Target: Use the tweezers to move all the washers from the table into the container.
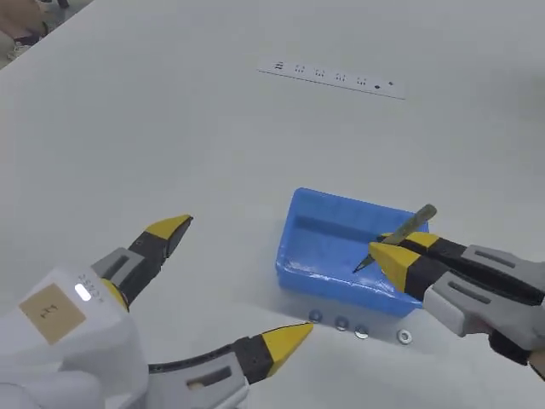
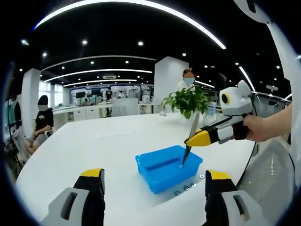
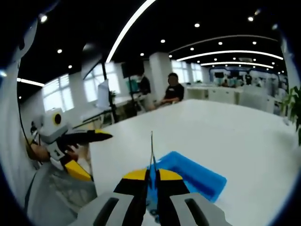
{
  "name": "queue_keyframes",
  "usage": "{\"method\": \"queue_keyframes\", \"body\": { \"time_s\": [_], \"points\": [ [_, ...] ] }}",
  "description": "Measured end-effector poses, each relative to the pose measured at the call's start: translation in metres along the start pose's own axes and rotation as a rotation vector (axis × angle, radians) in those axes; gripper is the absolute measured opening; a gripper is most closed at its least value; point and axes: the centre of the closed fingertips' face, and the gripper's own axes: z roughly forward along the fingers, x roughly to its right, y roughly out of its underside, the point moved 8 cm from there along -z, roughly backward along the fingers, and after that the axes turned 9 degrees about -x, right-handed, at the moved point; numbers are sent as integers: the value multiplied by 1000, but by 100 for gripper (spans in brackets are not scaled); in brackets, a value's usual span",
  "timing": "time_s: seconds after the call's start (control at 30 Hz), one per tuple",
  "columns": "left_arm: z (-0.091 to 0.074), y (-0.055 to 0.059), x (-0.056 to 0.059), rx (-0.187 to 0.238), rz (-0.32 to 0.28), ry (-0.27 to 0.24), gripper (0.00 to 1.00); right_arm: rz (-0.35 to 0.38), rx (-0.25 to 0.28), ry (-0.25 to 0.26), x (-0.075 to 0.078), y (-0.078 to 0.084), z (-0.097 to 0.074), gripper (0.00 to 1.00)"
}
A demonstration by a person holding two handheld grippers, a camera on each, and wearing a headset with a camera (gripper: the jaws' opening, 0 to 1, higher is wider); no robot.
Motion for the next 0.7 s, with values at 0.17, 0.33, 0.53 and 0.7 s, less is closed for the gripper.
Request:
{"method": "queue_keyframes", "body": {
  "time_s": [0.17,0.33,0.53,0.7],
  "points": [
    [-1,0,-1,1,-3,-2,89,18,-21,-55,-10,10,16,3],
    [-1,1,-1,-6,1,-3,89,7,-58,-82,-14,23,30,3],
    [-1,2,-2,-12,5,-10,89,-19,-115,-82,-15,38,42,3],
    [-1,2,-1,-15,5,-5,88,-12,-139,-71,-11,46,48,3]
  ]
}}
